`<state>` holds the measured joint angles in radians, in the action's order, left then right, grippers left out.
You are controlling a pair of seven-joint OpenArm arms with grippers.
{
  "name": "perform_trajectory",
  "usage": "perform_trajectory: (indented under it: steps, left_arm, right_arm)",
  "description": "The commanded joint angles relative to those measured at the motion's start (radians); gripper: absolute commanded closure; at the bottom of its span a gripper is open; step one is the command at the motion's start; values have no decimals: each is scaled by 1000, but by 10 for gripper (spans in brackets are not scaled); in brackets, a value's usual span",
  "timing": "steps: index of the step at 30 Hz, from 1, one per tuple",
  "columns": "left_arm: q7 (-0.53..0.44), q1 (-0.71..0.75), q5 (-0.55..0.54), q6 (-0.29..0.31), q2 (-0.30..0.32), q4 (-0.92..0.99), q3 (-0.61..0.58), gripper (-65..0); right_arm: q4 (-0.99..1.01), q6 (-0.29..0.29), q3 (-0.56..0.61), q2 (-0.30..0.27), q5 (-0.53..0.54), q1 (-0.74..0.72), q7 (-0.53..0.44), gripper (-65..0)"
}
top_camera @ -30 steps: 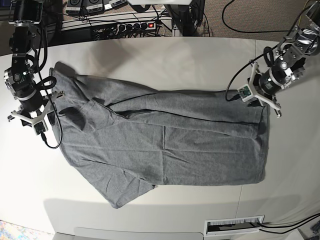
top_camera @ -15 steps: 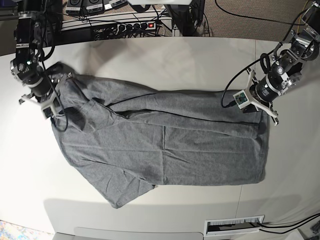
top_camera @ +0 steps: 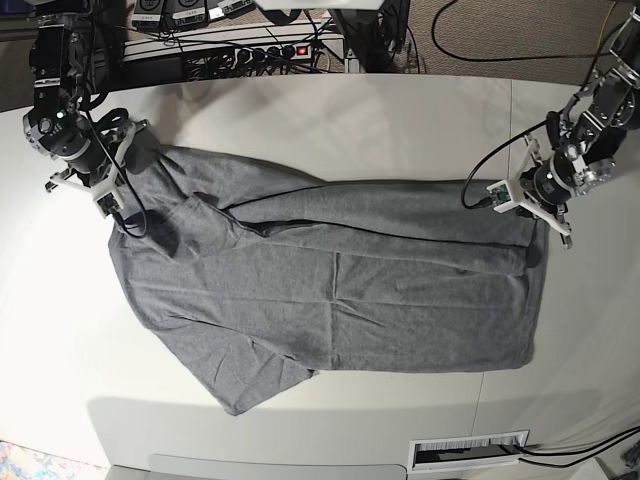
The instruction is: Fold the T-shirt properly
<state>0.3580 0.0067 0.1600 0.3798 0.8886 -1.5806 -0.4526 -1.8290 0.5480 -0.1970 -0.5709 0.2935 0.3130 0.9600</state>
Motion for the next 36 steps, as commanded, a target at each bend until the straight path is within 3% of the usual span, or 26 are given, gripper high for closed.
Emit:
perform_trajectory:
  steps: [1,7,13,18,21,28,36]
  left_arm:
    - [56,7,-12,71,24,5,-3,0]
    - [71,11,-68,93,60,5,-3,0]
    - [72,13,-113,93,67,5,-3,0]
    - [72,15,-117,102,67,5,-3,0]
    - [77,16,-143,163,67,5,-3,0]
    - [98,16,-176,183,79,5,-3,0]
    - [98,46,-175,183,151,5,-3,0]
  right_arm:
    - [-15,5,-11,-22,5,-8,9,0]
    - [-15,18,-11,-22,45,-5,23,0]
    - [-15,18,-11,-7,222,-5,-1,0]
    - [-14,21,-11,54,217,-2,5,0]
    - [8,21,-11,77,200,3,5,0]
    - [158,21,-11,77,122,3,-42,0]
    - [203,17,-12,66,1,3,-14,0]
